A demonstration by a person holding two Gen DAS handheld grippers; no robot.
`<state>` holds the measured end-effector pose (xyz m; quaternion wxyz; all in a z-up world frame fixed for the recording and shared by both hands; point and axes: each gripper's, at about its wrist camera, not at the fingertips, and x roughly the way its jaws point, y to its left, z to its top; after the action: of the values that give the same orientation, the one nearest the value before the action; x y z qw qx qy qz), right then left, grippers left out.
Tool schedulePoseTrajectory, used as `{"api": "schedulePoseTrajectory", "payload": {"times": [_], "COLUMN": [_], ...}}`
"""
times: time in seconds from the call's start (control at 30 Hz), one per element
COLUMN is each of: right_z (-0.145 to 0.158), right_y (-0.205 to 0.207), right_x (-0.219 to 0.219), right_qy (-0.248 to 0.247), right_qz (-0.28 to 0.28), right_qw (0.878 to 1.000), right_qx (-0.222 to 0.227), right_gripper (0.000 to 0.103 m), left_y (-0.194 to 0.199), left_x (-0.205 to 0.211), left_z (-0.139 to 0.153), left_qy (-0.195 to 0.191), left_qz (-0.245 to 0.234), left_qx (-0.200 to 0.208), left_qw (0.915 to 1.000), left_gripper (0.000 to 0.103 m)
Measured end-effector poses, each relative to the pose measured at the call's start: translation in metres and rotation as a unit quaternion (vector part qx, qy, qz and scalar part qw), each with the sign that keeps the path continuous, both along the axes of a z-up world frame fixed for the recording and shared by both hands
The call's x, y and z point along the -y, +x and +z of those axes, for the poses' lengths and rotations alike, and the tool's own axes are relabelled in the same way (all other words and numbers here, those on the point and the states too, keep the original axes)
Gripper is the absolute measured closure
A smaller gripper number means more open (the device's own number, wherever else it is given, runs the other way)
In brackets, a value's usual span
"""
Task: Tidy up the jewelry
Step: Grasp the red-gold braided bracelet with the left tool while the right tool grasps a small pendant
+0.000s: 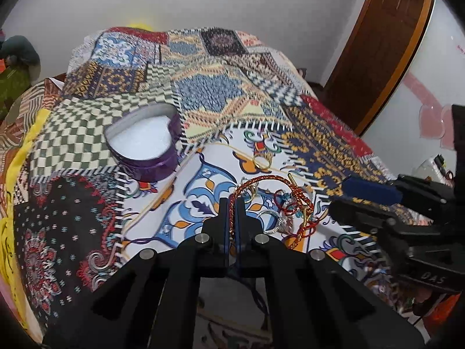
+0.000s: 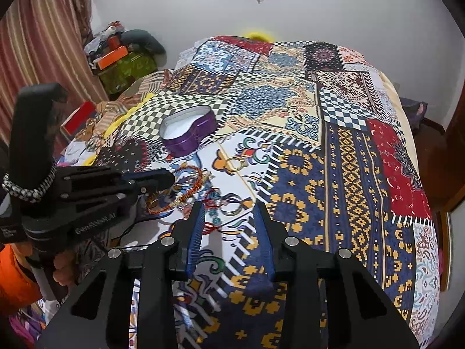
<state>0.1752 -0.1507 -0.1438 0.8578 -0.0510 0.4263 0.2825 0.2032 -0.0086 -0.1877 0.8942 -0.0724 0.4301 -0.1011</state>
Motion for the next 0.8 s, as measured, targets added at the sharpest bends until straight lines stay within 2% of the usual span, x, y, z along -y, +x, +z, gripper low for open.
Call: {"api": "schedulePoseTrajectory", "payload": {"times": [0.13,0.23,0.3,0.43,0.63,0.8], "right_z": [0.002,0.001,-0.001,-0.004,-0.02,-0.024], "right_y": [-0.003,-0.002,0.0,0.005,0.01,0.008], "right_x": [-0.009,-0.02,-0.026,-0.041,-0.059,-0.058], "right_qy": [-0.001,-0.005,-0.006,-0.019,-0.06,-0.062], "right_qz": [0.016,0.031,0.039,0.051,0.063,0.062], "right_qw": [1.0,1.0,0.999,0.998,0.996,0.996], "right_qx": [-0.001,-0.005,-0.011,-0.015,-0.027,-0.033], "right_gripper": [0.072,0.073,0.078,0.079,0.085,0.092], "left_y": [-0.012,-0.02,-0.026,-0.035,-0.042,-0.045], "left_x": [-0.012,-0.02,-0.024,-0.029,-0.037,-0.039], "left_z": [0.01,0.012,0.011,0.007,0.002,0.003], "left_qy": [-0.008,0.001,0.01,0.018,0.009,0.012], "left_qz": [0.012,0.019,0.023,0.027,0.035,0.038], "left_qx": [0.012,0.015,0.015,0.014,0.01,0.016], "left_qw": [0.9998,0.9997,0.9996,0.9994,0.9993,0.9991], "left_gripper": [0.102,0.102,0.102,0.102,0.102,0.102]}}
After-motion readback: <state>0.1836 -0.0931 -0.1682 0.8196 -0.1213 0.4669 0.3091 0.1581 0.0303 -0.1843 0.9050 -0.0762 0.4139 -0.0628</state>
